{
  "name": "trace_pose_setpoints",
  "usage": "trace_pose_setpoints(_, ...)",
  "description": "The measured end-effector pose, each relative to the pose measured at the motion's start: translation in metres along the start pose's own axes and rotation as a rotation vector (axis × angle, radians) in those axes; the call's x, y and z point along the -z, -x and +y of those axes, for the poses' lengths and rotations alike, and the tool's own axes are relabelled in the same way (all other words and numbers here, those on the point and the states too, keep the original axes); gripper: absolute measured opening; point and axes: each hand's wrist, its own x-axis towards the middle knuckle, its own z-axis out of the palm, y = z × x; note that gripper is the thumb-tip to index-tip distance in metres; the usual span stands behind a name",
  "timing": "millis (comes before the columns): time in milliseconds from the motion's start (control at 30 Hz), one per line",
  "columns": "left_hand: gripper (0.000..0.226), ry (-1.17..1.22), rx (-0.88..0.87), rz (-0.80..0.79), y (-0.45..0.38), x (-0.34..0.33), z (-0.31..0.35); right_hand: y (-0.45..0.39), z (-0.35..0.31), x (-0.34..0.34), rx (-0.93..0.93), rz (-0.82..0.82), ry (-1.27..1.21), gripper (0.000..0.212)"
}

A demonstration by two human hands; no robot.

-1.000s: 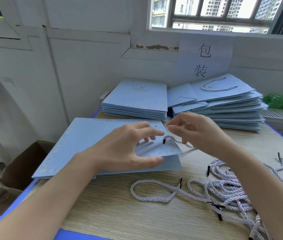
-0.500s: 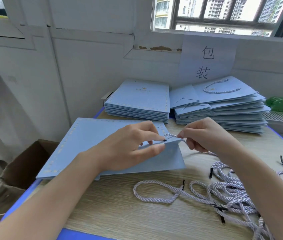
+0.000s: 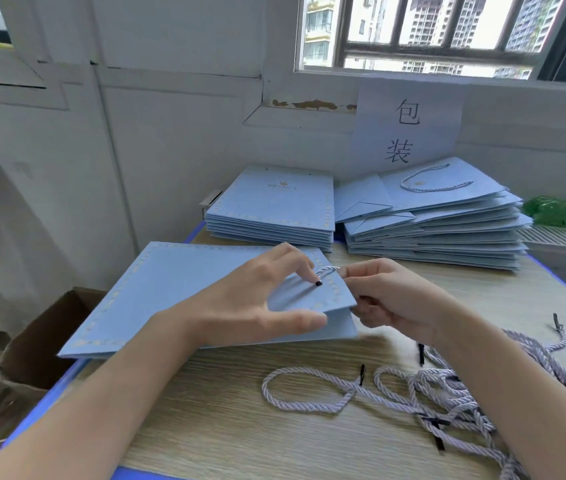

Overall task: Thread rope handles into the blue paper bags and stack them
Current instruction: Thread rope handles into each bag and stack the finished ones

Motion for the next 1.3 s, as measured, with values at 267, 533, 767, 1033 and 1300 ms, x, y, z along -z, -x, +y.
trace_pose_setpoints(267,0.063,-0.048,0.125,-0.137,-0.002,-0.003,-0.004,0.001,-0.006,0.022,-0.043,0.349,0.507,0.02)
trace_pose_setpoints(533,0.064,-0.123,0.185,-0.079,-0.006,-0.003,-0.006,0.001,-0.002,0.038,-0.016,0.596,0.542,0.024)
trace_pose_setpoints(767,0.055,-0.343,0.146,0.195,-0.008,-0.013,-0.013,0.004,0.001,0.032,-0.071,0.211,0.741,0.024)
trace_pose_setpoints(1033,0.069,-0.331,0.129,-0.055,-0.007,-0.02,-0.004,0.007,0.0,0.029,-0.068,-0.015,0.768,0.019)
trace_pose_setpoints(1300,0.052,-0.372,0.207,-0.028,-0.01,-0.021,-0.006,0.001,0.004,0.025,0.018,0.154,0.946,0.023)
